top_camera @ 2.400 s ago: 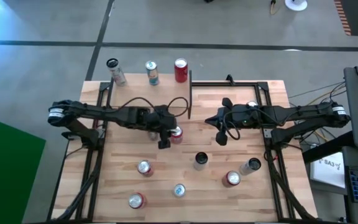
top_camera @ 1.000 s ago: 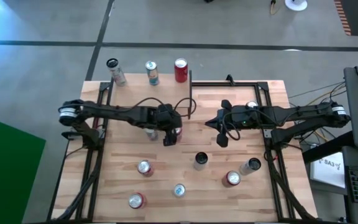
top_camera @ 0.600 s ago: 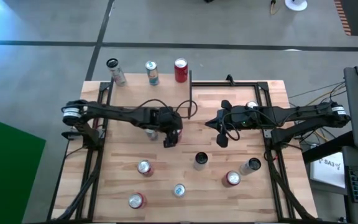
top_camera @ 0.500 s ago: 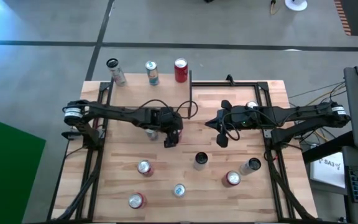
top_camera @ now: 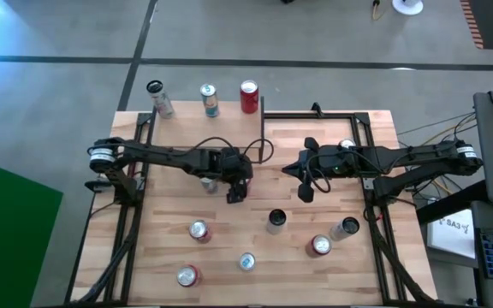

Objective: Place canned beverage on shelf
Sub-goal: Put the red soda can on the shelf

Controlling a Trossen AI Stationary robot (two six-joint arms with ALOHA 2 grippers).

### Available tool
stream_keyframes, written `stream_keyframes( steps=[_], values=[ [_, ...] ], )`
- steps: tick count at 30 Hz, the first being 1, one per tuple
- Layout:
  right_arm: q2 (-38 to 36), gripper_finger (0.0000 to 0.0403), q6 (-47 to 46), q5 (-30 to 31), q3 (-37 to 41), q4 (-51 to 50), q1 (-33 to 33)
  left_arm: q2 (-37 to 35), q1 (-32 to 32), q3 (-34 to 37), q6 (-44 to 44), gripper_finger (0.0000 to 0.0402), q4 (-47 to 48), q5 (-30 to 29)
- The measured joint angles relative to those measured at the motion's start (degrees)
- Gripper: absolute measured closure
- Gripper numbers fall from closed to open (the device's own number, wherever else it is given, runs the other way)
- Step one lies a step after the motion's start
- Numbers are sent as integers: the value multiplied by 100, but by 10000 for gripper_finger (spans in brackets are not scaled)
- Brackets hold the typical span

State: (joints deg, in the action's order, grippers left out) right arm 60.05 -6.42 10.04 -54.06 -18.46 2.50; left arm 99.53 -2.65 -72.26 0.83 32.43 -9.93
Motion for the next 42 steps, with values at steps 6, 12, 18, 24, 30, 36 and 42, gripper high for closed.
stream_keyframes(
  steps=[6,12,18,24,30,36,42],
  values=[
    [0,390,0,2,-2,4,0,-238,78,-407,62,112,315,4],
    [0,390,2,2,0,1,0,-654,211,-1059,268,112,1203,0],
    [0,390,2,2,0,-2,0,-1171,246,-2113,495,112,2846,-72],
    [0,390,2,2,0,29,0,-1638,-55,-2565,922,112,4271,-1181],
    [0,390,5,2,0,308,0,-2120,-767,-2238,1435,112,4190,-808],
    [0,390,63,0,-2,678,-2,-2565,-1390,-1717,2401,113,3600,-51],
    [43,390,212,2,-2,1120,-2,-2808,-1997,-1116,2787,113,3087,529]
  ],
)
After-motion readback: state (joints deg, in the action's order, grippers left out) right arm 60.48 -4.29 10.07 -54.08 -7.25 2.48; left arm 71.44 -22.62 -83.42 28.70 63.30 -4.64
